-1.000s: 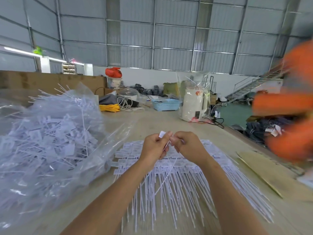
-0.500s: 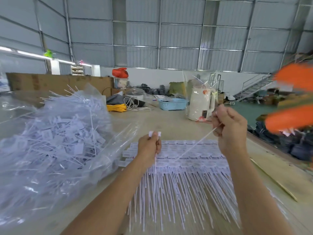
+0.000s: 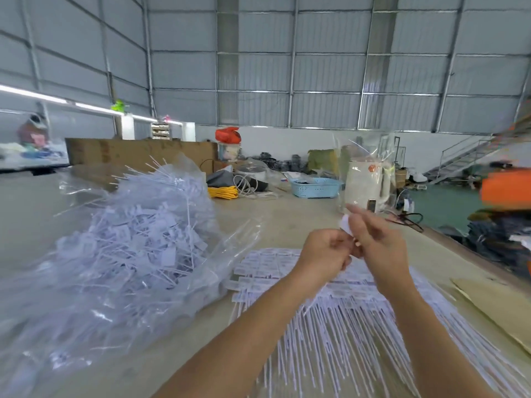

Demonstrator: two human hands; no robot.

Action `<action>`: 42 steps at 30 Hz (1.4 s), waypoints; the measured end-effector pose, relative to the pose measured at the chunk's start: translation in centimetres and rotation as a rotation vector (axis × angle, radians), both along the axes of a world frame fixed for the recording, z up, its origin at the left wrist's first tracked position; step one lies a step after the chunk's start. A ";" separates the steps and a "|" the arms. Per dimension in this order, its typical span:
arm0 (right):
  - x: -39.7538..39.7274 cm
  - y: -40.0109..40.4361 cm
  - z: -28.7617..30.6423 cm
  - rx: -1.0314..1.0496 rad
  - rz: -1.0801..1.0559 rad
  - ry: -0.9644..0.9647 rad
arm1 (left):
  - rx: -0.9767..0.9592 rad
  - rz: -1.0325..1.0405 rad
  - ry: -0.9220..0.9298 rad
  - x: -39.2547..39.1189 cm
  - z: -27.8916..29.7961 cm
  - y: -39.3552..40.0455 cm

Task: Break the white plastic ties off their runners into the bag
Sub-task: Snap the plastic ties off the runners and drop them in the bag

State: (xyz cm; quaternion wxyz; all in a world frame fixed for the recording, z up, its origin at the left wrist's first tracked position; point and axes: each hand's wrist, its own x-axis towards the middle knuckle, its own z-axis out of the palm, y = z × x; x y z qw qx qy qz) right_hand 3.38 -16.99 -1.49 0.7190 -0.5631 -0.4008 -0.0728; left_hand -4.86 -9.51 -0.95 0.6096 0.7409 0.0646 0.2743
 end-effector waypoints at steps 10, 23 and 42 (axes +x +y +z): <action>1.0 0.8 -1.3 -0.045 -0.003 0.144 | 0.583 0.561 -0.546 -11.3 9.1 6.3; 1.0 2.8 -4.0 -0.462 -0.160 -0.103 | 0.984 0.708 0.547 -14.6 1.4 16.8; 3.2 1.7 -5.7 -1.137 -0.357 -0.366 | 1.201 0.166 0.692 -2.1 -3.4 7.1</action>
